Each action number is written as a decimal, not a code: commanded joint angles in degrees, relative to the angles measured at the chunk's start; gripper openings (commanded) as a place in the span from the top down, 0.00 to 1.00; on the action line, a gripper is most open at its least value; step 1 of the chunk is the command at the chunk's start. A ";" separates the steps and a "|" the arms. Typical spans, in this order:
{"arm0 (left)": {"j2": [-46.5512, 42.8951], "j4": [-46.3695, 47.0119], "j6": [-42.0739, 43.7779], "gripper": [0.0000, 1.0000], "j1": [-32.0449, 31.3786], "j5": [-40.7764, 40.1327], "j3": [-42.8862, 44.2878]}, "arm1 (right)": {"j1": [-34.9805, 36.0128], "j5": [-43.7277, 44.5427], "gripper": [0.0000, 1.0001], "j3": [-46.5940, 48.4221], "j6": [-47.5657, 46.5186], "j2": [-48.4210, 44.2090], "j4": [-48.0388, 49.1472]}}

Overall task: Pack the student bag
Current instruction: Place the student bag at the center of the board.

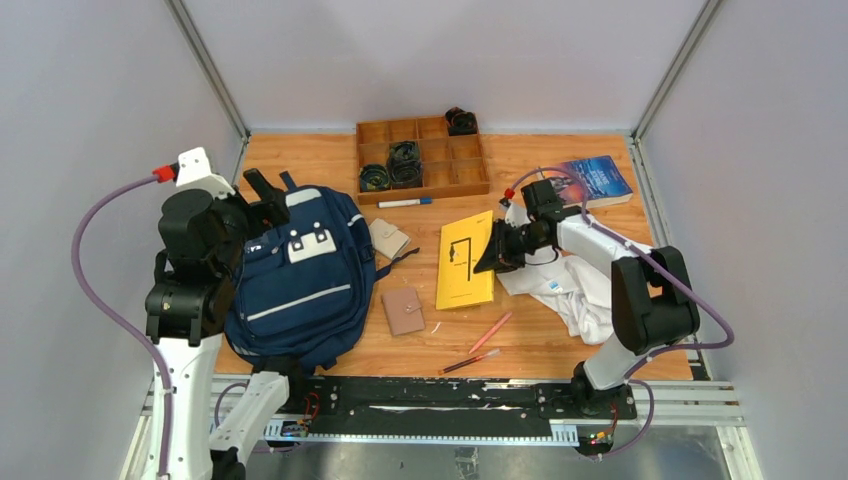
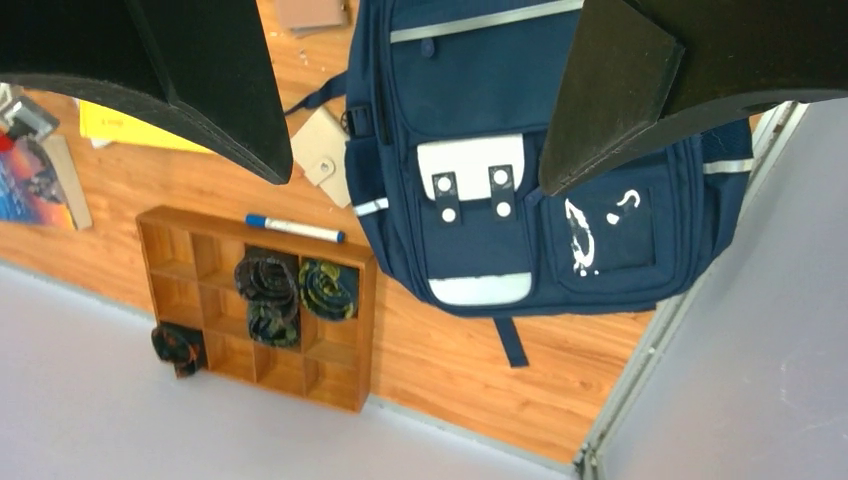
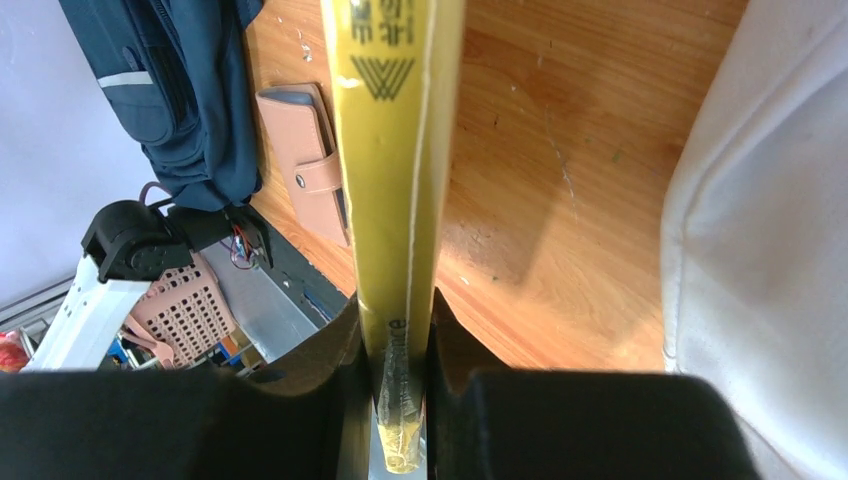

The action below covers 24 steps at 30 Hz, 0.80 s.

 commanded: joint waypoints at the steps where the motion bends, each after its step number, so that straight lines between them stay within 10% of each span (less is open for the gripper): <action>1: 2.19 -2.24 4.61 0.00 0.06 5.09 -1.58 | 0.56 4.11 1.00 2.97 -4.33 2.77 -0.49; 5: 4.78 -5.93 7.73 0.03 -3.39 5.33 -3.84 | 0.57 6.72 1.00 2.71 -4.46 3.84 -0.85; 13: 15.80 -12.17 12.90 0.05 -31.50 -20.11 -7.40 | 0.48 10.69 1.00 2.52 -4.93 3.68 -1.92; 19: 24.05 -11.97 18.78 0.08 -43.53 -20.09 -10.12 | 0.47 11.49 1.00 2.18 -4.85 3.43 -1.99; 24: 30.48 -11.85 15.14 0.28 -48.65 -18.83 -12.04 | 0.47 10.57 1.00 2.27 -4.93 3.28 -2.02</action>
